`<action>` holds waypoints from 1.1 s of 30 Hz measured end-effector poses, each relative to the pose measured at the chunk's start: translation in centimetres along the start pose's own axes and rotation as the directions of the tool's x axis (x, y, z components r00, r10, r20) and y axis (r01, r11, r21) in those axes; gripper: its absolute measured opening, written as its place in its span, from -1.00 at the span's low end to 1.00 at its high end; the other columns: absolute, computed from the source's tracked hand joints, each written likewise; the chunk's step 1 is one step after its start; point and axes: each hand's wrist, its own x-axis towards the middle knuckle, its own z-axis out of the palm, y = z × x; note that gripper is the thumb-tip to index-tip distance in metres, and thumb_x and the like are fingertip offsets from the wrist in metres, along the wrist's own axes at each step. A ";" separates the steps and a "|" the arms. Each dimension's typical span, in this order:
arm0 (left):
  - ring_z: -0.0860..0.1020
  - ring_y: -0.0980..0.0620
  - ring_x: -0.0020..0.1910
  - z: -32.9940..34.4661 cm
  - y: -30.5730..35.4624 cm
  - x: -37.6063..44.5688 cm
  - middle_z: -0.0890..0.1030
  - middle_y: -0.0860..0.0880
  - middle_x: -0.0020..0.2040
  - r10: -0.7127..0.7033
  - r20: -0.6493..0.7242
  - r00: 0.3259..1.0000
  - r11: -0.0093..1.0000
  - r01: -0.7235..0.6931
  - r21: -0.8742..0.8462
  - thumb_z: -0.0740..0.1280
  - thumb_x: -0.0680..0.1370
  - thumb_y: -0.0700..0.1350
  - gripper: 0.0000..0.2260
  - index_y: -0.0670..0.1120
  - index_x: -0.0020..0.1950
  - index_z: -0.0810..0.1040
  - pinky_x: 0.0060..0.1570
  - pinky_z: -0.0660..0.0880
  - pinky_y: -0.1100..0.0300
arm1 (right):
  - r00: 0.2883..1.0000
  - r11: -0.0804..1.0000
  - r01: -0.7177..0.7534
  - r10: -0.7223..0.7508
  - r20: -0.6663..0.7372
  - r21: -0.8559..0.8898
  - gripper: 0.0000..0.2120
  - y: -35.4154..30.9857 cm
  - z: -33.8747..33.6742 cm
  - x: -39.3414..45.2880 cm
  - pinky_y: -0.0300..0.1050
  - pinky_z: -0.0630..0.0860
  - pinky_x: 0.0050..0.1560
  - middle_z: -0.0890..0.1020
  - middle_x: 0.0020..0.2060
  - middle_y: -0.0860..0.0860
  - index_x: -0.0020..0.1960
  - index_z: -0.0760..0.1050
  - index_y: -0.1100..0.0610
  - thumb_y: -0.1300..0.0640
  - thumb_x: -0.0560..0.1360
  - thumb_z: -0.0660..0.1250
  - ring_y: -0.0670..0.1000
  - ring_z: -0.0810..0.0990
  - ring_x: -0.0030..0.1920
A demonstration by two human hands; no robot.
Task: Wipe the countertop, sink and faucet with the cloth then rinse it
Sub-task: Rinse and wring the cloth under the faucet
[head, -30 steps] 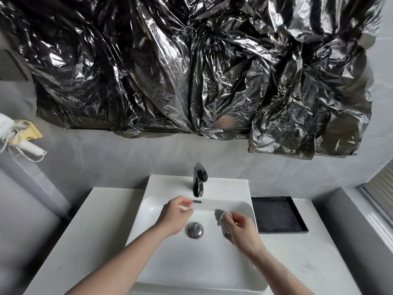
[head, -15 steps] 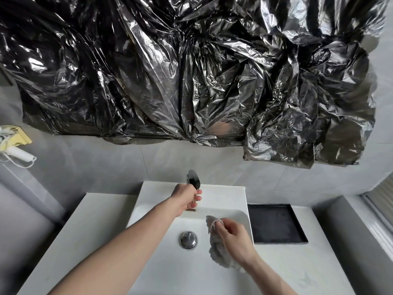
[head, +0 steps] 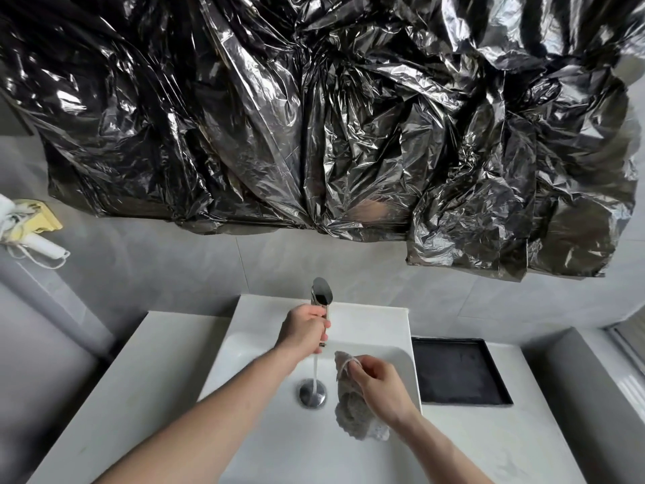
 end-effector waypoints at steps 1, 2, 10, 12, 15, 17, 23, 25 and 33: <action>0.61 0.04 -0.22 -0.1 -1.2 -0.7 0.70 0.00 -0.04 0.062 0.006 0.998 0.996 -0.062 0.064 0.23 0.52 -0.31 -0.69 -0.02 0.14 0.62 -0.30 0.55 0.20 | 1.000 0.999 -0.009 0.009 0.012 0.036 -0.71 0.1 0.2 0.2 -0.28 0.49 -0.16 0.57 -0.39 -0.17 -0.21 0.59 0.12 0.11 0.66 0.29 -0.15 0.53 -0.30; 0.62 0.06 -0.17 -0.2 -2.5 -1.4 0.70 0.02 0.00 0.120 0.038 0.992 0.985 -0.124 0.117 0.23 0.50 -0.32 -0.66 0.02 0.12 0.63 -0.23 0.57 0.19 | 0.999 0.997 -0.024 0.022 0.026 0.067 -0.73 0.2 0.3 0.5 -0.27 0.53 -0.14 0.61 -0.36 -0.13 -0.18 0.61 0.12 0.12 0.67 0.29 -0.13 0.58 -0.28; 0.65 0.04 -0.19 -1.0 -7.9 -3.3 0.73 -0.12 -0.06 0.066 0.276 0.959 0.983 -0.110 0.149 0.45 0.26 0.14 -0.54 0.00 0.10 0.65 -0.16 0.60 0.04 | 0.990 0.972 -0.133 0.119 0.081 0.195 -0.81 0.8 0.7 2.7 -0.30 0.56 -0.11 0.74 -0.21 -0.01 -0.02 0.65 0.18 0.13 0.67 0.32 -0.07 0.68 -0.15; 0.61 0.07 -0.26 -1.3 -8.1 -3.0 0.70 -0.07 -0.16 0.077 0.203 0.976 0.981 -0.111 0.160 0.47 0.23 0.21 -0.52 -0.06 0.01 0.66 -0.21 0.59 0.07 | 0.994 0.984 -0.101 0.094 0.054 0.145 -0.82 0.7 0.5 2.6 -0.36 0.52 -0.19 0.71 -0.26 -0.08 -0.04 0.64 0.14 0.08 0.66 0.35 -0.10 0.63 -0.21; 0.52 0.11 -0.31 -1.5 -8.6 -2.9 0.60 0.04 -0.27 0.100 0.161 0.982 0.980 -0.125 0.158 0.51 0.35 0.09 -0.66 -0.15 -0.07 0.63 -0.25 0.46 0.27 | 0.988 0.994 -0.075 0.063 0.144 0.078 -0.70 1.5 0.0 2.1 -0.27 0.57 -0.14 0.74 -0.17 -0.01 0.05 0.63 0.10 -0.12 0.51 0.53 -0.10 0.69 -0.18; 0.50 0.12 -0.30 -1.6 -9.0 -2.7 0.58 0.06 -0.28 0.115 0.151 0.982 0.979 -0.138 0.151 0.48 0.46 -0.04 -0.78 -0.18 -0.07 0.59 -0.19 0.43 0.26 | 0.977 0.996 -0.054 0.066 0.203 -0.065 -0.61 2.9 -0.1 2.2 -0.20 0.58 -0.18 0.73 -0.21 -0.02 0.01 0.63 0.06 -0.17 0.38 0.61 -0.09 0.67 -0.23; 0.41 0.09 -0.40 -2.5 -10.9 -1.9 0.54 0.04 -0.30 0.137 0.144 0.980 0.943 -0.174 0.283 0.36 0.56 -0.01 -0.95 0.04 -0.04 0.55 -0.28 0.41 0.14 | 0.985 0.915 -0.009 0.076 0.152 -0.404 -0.82 5.3 -0.3 3.6 -0.27 0.48 -0.31 0.65 -0.38 -0.13 -0.21 0.59 -0.07 -0.08 0.52 0.49 -0.22 0.53 -0.41; 0.47 0.08 -0.34 -3.2 -11.2 -1.5 0.59 0.00 -0.27 0.144 0.101 0.984 0.915 -0.171 0.365 0.35 0.55 0.08 -0.87 0.06 0.00 0.58 -0.23 0.42 0.14 | 0.977 0.948 -0.063 0.122 0.175 -0.311 -0.70 4.6 -0.2 3.9 -0.20 0.34 -0.34 0.53 -0.42 -0.11 -0.28 0.53 0.02 -0.10 0.52 0.48 -0.14 0.42 -0.42; 0.57 0.07 -0.16 -4.5 -11.7 0.7 0.66 0.07 -0.15 -0.064 0.192 0.979 0.945 -0.003 0.327 0.39 0.58 0.00 -0.86 -0.02 -0.04 0.70 -0.13 0.44 0.22 | 0.949 0.953 -0.268 0.236 0.209 0.140 -0.87 3.2 0.5 5.7 -0.03 0.54 -0.24 0.70 -0.20 0.21 -0.09 0.66 0.19 0.17 0.41 0.53 0.18 0.65 -0.25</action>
